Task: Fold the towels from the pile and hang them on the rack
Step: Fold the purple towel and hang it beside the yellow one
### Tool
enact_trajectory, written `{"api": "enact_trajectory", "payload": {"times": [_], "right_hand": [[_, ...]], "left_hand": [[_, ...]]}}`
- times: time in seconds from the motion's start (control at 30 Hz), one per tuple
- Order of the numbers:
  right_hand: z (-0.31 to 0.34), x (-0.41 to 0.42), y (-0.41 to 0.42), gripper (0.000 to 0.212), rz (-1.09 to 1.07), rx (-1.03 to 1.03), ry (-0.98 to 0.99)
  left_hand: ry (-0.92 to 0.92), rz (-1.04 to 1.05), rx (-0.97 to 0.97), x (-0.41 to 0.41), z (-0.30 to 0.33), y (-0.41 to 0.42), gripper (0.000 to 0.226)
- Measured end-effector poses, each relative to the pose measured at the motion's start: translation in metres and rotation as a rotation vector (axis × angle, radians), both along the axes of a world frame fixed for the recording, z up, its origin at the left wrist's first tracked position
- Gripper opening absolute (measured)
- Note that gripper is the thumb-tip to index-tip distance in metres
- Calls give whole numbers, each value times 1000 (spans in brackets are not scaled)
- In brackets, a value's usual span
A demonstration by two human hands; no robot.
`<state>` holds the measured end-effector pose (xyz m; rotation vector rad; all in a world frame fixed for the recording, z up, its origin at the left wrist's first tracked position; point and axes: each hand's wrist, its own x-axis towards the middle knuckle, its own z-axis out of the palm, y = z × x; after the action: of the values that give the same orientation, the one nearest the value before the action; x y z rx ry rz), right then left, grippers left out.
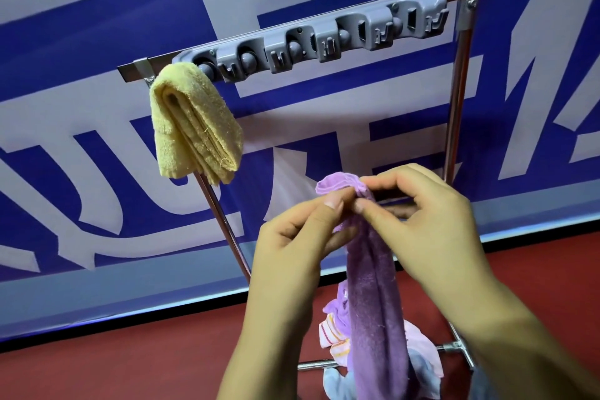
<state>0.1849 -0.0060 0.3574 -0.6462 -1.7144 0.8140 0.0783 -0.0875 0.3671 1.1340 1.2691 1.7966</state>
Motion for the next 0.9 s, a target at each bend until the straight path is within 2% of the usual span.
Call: {"api": "enact_trajectory", "payload": {"times": [0.03, 0.1, 0.2, 0.27, 0.33, 0.4, 0.5, 0.53, 0.63, 0.7, 0.77, 0.9], "right_hand": [[1, 1, 1, 21, 18, -20, 5], [5, 3, 3, 21, 72, -79, 14], [9, 5, 4, 19, 166, -170, 39], [10, 6, 6, 22, 246, -217, 83], [12, 7, 7, 24, 299, -230, 100], [13, 8, 10, 25, 327, -232, 100], [17, 10, 15, 23, 343, -228, 115], [19, 11, 16, 22, 341, -218, 123], [30, 16, 20, 20, 350, -172, 171], [37, 18, 23, 19, 372, -139, 210], [37, 17, 28, 19, 363, -108, 204], [22, 11, 36, 19, 331, -121, 130]], "left_hand": [[7, -25, -3, -3, -1, -1, 30], [52, -10, 4, -9, -4, -1, 21], [175, 205, -16, -19, -18, 1, 13], [219, 287, -51, -27, -27, 4, 28], [220, 197, -84, -33, -29, 7, 48], [218, 87, -112, -38, -25, 10, 54], [283, 46, -54, -44, -9, 12, 21], [310, 65, -25, -45, -1, 12, 17], [362, 80, 98, -47, 22, 12, 18], [397, 56, 158, -44, 36, 9, 10], [423, 72, 149, -44, 43, 10, 8], [472, 159, 13, -46, 35, 16, 12]]}}
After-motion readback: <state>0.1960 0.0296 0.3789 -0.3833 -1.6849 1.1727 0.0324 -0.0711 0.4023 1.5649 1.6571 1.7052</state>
